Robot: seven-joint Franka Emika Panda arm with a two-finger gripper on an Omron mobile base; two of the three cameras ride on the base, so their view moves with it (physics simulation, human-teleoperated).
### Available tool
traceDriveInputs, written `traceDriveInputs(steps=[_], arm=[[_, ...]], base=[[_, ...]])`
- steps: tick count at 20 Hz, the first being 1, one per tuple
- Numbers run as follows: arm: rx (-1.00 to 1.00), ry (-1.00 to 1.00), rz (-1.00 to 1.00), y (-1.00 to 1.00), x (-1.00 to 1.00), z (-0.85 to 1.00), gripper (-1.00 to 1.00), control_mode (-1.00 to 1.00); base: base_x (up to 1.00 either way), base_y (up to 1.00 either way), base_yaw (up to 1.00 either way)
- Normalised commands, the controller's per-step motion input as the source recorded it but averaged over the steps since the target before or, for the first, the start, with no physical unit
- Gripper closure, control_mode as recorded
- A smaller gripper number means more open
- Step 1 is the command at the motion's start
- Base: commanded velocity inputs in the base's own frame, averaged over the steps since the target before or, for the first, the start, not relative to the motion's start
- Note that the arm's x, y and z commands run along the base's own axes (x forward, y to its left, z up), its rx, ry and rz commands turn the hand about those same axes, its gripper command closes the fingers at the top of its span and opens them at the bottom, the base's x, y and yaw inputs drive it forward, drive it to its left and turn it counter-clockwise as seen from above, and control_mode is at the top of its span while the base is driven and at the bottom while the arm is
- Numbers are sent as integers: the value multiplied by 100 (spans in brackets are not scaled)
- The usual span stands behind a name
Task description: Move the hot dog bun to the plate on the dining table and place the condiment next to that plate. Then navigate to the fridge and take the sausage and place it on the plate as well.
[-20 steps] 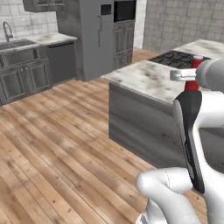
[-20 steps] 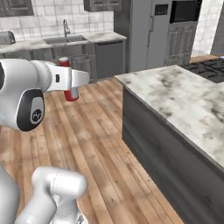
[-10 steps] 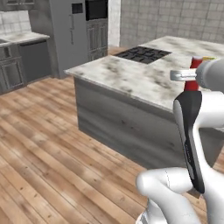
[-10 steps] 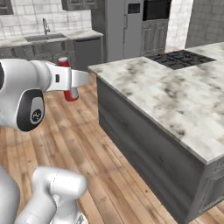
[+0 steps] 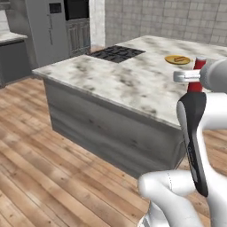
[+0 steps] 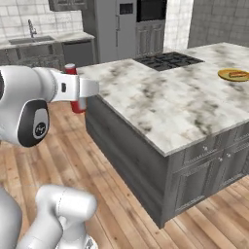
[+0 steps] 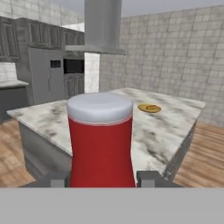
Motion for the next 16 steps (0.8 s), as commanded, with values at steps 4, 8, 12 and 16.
traceDriveInputs(steps=[4,8,12,16], arm=[[0,0,0,0,0,0,100,100],[0,0,0,0,0,0,100,100],[0,0,0,0,0,0,100,100],[0,0,0,0,0,0,100,100]], base=[[0,-100,0],[0,-100,0],[11,-100,0],[32,-100,0]])
